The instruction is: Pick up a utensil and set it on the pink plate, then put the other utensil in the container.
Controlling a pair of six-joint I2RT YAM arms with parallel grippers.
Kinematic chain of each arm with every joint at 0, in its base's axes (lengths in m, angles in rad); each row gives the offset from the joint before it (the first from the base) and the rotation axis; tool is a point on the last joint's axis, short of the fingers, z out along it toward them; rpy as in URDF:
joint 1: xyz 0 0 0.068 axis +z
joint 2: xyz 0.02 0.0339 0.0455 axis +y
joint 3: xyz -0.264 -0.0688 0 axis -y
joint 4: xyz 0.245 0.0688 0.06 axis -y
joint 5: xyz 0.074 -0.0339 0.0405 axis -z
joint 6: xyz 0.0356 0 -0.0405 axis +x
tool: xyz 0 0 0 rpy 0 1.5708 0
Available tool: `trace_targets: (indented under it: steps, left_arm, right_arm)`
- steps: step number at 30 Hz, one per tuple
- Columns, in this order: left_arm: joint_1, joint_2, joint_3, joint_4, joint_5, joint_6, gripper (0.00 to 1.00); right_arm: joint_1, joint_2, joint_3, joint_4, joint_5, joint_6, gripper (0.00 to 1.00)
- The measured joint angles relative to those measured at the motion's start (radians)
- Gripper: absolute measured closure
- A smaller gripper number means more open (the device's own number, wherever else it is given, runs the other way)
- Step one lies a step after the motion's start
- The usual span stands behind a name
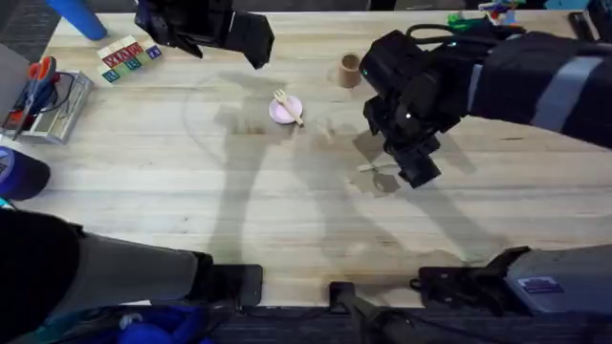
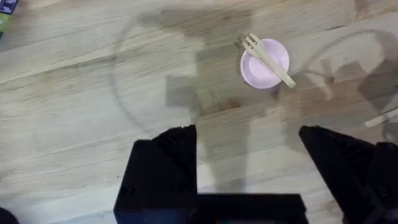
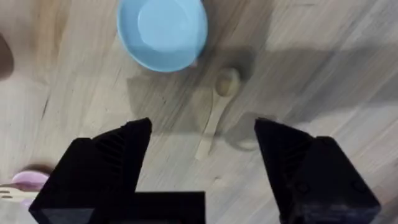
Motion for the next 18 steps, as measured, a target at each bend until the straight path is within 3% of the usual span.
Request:
trace_targets:
  steps: [13,18]
  left_arm:
    - [0.000,0.000,0.000,0.000,0.000,0.000,0.007]
    - [0.000,0.000,0.000,0.000,0.000,0.000,0.008]
  right_arm:
    - [0.000,0.116,0.000,0.027,-0.005,0.005,0.013]
    - [0.000,0.116,0.001,0.025,-0.016,0.005,0.115]
